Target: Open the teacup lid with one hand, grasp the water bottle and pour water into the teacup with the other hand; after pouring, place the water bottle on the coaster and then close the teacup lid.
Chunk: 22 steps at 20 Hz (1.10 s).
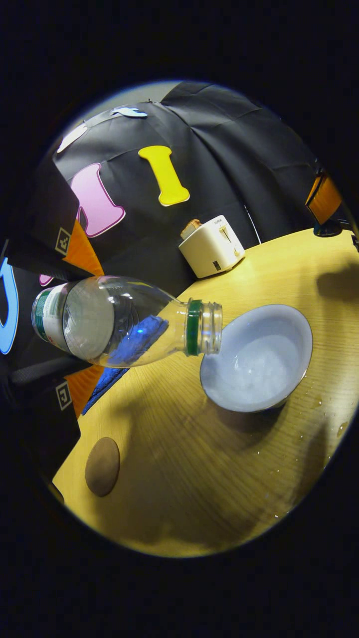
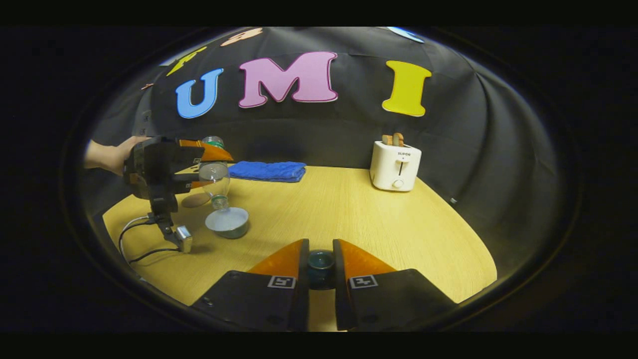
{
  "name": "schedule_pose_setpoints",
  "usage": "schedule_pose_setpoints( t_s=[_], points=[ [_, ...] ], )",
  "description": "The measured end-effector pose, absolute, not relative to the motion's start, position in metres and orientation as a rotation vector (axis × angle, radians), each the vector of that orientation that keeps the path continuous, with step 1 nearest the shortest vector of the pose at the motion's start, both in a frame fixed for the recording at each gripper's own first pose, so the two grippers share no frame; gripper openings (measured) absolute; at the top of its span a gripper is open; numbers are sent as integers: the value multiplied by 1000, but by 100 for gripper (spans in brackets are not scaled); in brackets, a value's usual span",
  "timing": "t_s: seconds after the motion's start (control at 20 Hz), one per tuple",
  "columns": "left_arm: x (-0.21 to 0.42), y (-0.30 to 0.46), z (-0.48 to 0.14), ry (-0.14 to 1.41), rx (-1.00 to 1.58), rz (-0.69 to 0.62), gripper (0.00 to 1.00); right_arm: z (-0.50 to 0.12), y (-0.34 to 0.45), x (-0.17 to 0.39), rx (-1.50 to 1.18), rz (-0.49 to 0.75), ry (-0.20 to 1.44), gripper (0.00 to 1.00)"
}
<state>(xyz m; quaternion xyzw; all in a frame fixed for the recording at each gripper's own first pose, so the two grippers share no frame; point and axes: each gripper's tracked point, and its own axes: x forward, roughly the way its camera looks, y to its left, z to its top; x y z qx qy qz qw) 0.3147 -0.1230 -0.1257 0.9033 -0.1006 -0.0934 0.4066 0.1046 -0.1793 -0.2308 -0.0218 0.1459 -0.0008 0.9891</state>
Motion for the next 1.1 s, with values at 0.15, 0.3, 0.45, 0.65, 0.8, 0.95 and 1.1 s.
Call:
schedule_pose_setpoints(
  t_s=[0.15,0.3,0.45,0.65,0.8,0.95,1.1],
  points=[
    [315,-119,-128,-236,2249,-242,76,-228,-178,105,-43,-5,290,24],
    [312,-114,-128,-220,2171,-262,76,-226,-175,105,-46,-9,288,24],
    [304,-105,-133,-162,1985,-291,76,-223,-171,105,-51,-9,286,24],
    [295,-84,-137,-38,1650,-297,76,-217,-164,108,-53,-9,281,24],
    [292,-78,-136,21,1382,-294,76,-211,-155,111,-51,2,278,24],
    [289,-74,-138,92,1024,-294,76,-202,-141,118,-51,17,262,24],
    [290,-69,-128,69,657,-248,75,-195,-123,124,-43,36,252,24]
  ],
)
